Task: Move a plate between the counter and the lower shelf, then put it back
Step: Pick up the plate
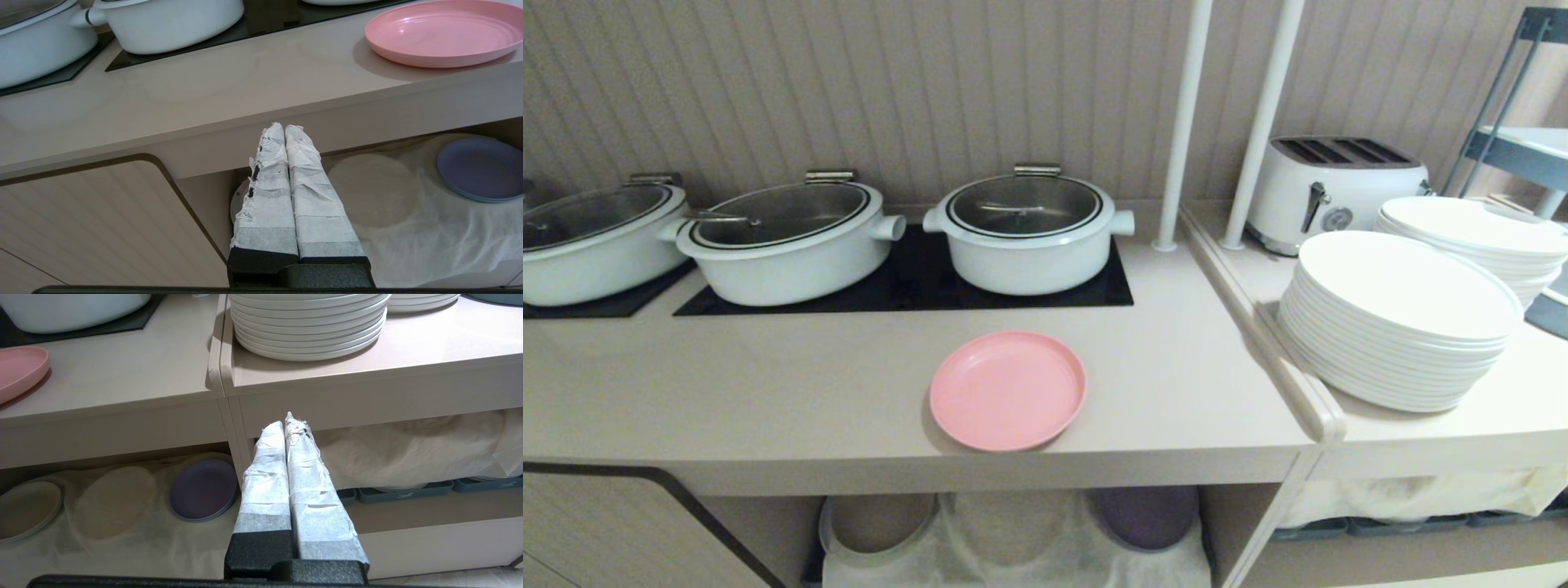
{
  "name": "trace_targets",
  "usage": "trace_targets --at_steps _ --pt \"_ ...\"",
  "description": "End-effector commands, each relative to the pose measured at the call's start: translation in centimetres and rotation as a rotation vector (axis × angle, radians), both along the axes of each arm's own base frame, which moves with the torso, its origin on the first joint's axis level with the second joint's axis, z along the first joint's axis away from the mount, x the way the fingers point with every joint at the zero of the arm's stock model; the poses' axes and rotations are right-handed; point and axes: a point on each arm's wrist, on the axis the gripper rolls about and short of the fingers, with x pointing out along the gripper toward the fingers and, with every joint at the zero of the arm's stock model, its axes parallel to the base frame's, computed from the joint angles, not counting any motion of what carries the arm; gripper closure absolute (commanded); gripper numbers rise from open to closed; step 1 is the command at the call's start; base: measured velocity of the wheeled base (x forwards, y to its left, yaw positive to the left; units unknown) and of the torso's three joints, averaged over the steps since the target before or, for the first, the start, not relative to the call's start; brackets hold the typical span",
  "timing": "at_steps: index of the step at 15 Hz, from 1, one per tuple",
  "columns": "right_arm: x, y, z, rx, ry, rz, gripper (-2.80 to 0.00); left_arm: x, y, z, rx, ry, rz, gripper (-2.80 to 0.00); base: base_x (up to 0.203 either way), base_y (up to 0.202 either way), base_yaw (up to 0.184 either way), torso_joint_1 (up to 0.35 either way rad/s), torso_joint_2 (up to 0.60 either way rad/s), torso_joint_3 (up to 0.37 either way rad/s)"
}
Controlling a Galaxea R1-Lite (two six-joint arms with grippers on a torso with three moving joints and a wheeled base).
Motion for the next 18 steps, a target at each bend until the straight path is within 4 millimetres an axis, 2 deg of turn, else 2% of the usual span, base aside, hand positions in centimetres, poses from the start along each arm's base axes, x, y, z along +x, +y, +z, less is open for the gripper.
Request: trace_targets --at_steps 1,11,18 --pt "0.0 0.0 0.0 0.001 0.0 0.0 0.0 0.0 0.0 0.0 0.003 0.0 -0.001 0.0 0.0 0.0 0.0 0.0 0.0 0.0" --pt "0.0 0.0 0.0 0.001 0.0 0.0 0.0 0.0 0.0 0.1 -0.003 -0.005 -0.002 0.0 0.0 0.0 0.0 0.0 0.0 0.0" --pt "0.0 0.0 0.0 0.001 0.0 0.0 0.0 -0.8 0.0 1.6 -0.015 0.014 -0.008 0.0 0.0 0.0 0.0 0.0 0.0 0.0"
